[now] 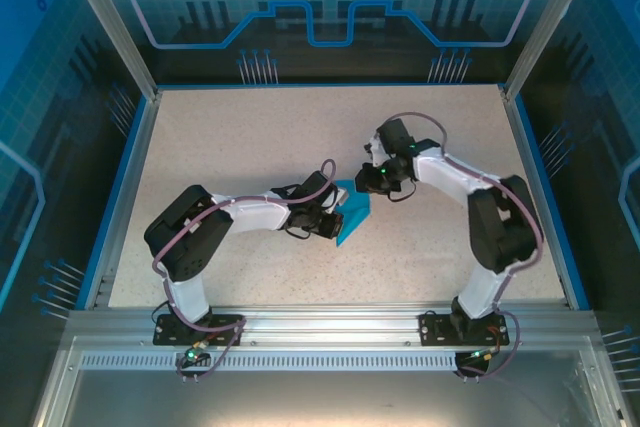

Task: Fold a paper plane with a square sheet of paper (pick it up from the middle)
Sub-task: Third fold the triangle at the center of the table.

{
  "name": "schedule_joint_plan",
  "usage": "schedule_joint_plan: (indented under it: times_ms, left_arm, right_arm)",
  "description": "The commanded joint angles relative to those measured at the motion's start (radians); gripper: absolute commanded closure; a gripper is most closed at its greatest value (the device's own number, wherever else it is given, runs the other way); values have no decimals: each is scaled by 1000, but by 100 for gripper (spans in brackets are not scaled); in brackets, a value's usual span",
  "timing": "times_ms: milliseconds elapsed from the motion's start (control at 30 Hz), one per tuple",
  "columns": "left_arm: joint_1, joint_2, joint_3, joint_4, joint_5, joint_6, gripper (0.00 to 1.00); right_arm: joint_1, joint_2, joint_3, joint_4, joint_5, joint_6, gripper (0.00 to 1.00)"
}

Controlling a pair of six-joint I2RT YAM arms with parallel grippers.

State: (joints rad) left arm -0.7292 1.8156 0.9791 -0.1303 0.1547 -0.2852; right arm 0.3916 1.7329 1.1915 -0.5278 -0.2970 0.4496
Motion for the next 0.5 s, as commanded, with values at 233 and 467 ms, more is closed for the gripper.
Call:
schedule_joint_plan:
  times_ms: [233, 467]
  left_arm:
    - [7, 11, 24, -25, 18, 21, 100]
    - [8, 11, 21, -27, 15, 21, 100]
  right_arm:
    - [66, 9, -159, 162, -129, 117, 81]
    - [58, 44, -225, 229, -131, 140, 82]
